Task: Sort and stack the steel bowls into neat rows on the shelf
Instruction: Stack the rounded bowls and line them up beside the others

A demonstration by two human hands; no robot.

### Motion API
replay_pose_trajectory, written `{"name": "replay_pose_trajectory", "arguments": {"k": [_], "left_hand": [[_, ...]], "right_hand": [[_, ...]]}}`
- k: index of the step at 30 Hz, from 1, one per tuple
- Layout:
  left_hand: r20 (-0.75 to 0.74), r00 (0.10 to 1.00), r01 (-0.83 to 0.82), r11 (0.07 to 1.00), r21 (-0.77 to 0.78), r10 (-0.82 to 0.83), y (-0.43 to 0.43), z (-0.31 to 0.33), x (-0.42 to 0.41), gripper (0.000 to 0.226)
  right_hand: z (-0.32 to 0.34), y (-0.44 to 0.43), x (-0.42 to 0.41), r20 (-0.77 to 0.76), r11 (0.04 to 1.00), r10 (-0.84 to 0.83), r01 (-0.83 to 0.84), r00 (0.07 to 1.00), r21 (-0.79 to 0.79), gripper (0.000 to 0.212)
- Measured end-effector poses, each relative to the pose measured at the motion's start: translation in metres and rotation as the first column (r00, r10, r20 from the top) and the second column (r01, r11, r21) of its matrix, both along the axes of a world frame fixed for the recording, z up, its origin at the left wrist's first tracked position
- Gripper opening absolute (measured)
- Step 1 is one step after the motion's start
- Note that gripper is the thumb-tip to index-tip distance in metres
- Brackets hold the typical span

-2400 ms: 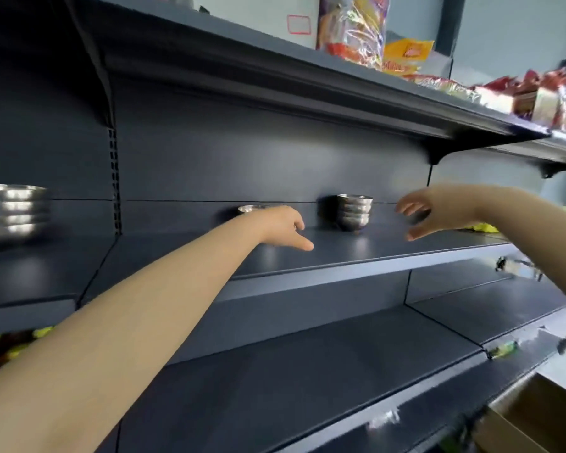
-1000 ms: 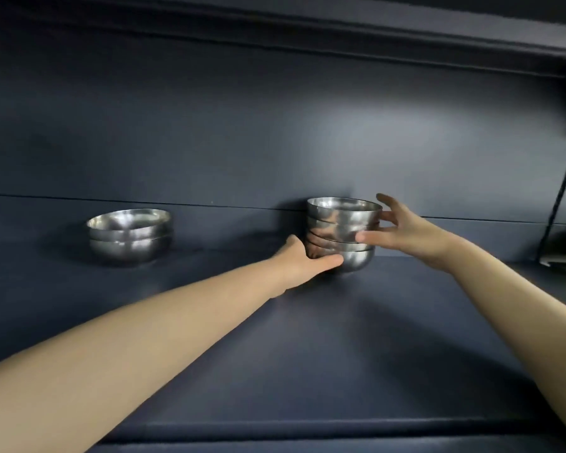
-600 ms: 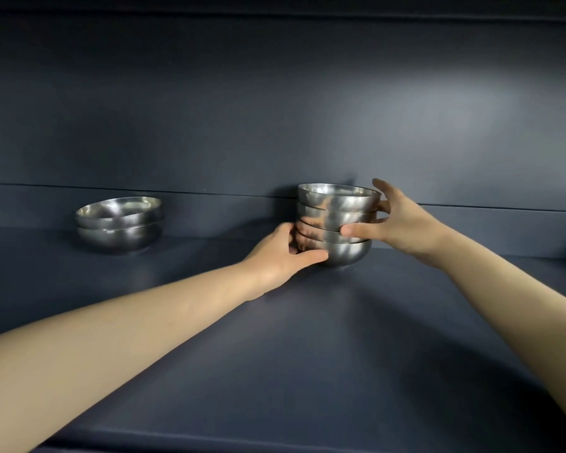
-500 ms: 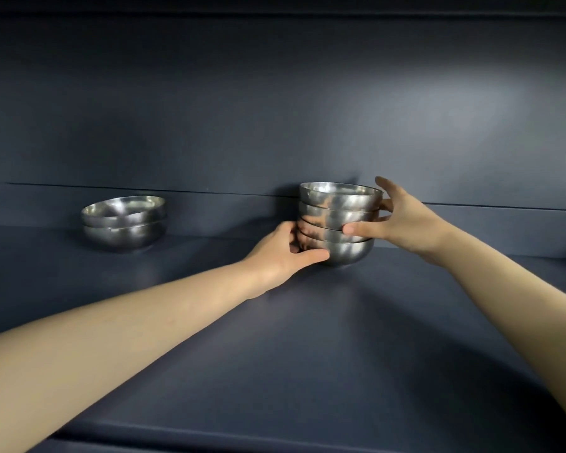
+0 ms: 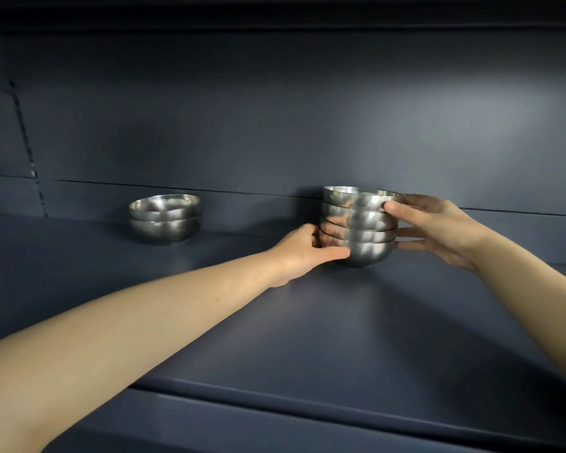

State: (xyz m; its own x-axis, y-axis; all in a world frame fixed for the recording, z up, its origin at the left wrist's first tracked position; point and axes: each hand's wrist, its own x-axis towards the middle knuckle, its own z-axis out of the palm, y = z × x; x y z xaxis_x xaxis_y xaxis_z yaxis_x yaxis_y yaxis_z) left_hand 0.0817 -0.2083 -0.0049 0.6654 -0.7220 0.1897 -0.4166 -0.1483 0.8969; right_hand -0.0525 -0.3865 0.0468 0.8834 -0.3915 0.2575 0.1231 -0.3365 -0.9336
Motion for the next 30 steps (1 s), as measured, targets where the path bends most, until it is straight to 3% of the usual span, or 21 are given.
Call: {"name": "replay_pose_trajectory", "arguments": {"k": [3,9,13,22,30], "left_hand": [[0.017,1.000,-0.013,1.000,-0.007,0.014,0.027,0.002,-0.005,0.066],[-0.029,0.999,-0.045,0.998,-0.049,0.043,0.141,0.002,0.005,0.041],[-0.002,0.998,-0.061,0.992,-0.114,0.061,0.238,0.013,0.029,0.025],[0.053,0.981,-0.176,0.973,-0.149,0.185,0.427,0.022,0.120,0.024],[0.041,0.961,-0.270,0.958,-0.096,0.275,0.523,0.029,0.207,0.033]], "right_hand": [[0.003,0.025,-0.005,0.008,1.000,0.013,-0.013,1.000,0.012,0.052],[0.008,0.119,0.011,0.020,0.989,0.143,-0.144,0.989,0.026,0.045],[0.012,0.208,0.049,0.050,0.980,0.195,-0.197,0.980,0.033,0.050],[0.018,0.388,0.165,0.120,0.954,0.287,-0.295,0.950,0.054,0.052],[0.020,0.476,0.275,0.134,0.912,0.395,-0.406,0.909,0.063,0.023]]}}
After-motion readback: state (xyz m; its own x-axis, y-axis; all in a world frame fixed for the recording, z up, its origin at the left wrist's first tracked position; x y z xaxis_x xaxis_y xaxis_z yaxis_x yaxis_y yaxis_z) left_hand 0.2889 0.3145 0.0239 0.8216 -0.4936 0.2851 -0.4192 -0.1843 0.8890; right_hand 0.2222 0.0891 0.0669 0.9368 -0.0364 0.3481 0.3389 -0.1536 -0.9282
